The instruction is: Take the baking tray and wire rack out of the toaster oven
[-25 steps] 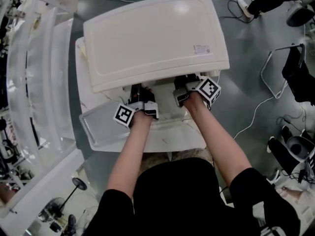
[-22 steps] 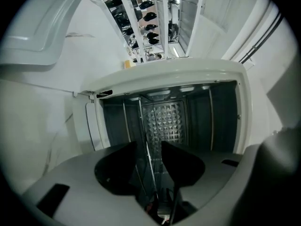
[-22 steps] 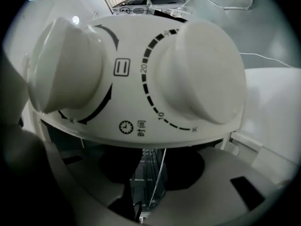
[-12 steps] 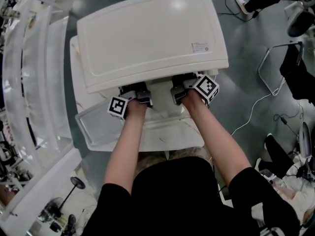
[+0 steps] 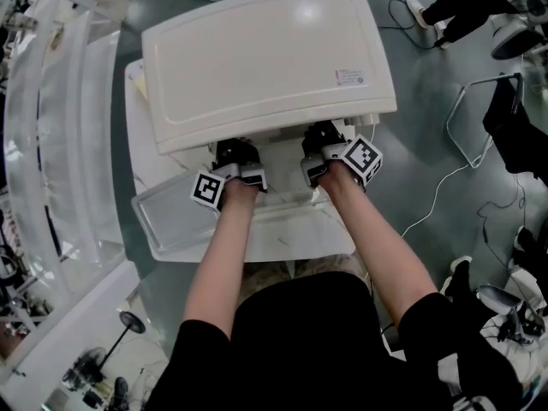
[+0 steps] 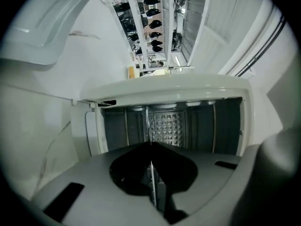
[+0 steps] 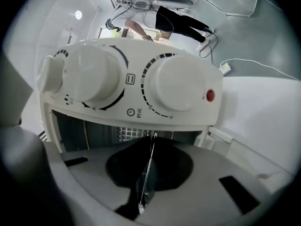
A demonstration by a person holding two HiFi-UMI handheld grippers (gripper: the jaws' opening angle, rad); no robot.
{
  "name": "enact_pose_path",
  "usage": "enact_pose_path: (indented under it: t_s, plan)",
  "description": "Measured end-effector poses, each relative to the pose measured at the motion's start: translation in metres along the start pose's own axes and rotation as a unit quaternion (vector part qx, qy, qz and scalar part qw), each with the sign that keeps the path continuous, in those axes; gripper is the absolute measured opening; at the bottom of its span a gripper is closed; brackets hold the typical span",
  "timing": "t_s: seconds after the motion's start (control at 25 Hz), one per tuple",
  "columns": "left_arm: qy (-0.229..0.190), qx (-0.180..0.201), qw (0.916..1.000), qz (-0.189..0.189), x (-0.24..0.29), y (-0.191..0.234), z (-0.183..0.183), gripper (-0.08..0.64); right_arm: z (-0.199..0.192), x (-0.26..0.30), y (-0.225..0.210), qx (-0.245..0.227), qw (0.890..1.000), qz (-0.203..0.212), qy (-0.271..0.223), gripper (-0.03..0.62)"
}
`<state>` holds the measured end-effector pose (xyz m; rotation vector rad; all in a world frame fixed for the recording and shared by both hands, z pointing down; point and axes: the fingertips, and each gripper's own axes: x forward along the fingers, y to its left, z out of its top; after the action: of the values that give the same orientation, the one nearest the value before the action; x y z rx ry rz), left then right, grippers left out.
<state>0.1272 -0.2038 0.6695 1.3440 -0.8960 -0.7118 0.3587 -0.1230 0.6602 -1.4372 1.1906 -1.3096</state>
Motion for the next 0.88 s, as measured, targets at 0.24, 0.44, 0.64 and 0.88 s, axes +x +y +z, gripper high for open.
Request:
enact_pose_path:
  t_s: [0.24,0.44,0.64,0.88]
  plan:
    - [0.018,-0.01,0.9998,-0.005,-0.032,0.001,-0.007,0.025,-0.008,-0.036,-0.004,-0.011,1.0,-0.014,-0.006,0.032]
    - [0.028,-0.019,0.9993,-0.016,-0.064,0.001,-0.01,0.021,-0.023,-0.064,-0.007,0.0,1.0,-0.009,-0.017,0.03]
    - [0.035,-0.026,0.9989,-0.017,-0.096,-0.001,-0.015,0.02,-0.034,-0.095,-0.005,0.0,1.0,-0.007,-0.012,0.028]
    - [0.042,-0.028,0.9985,-0.019,-0.126,-0.001,-0.021,0.02,-0.042,-0.123,-0.008,0.014,1.0,0.004,-0.014,0.026]
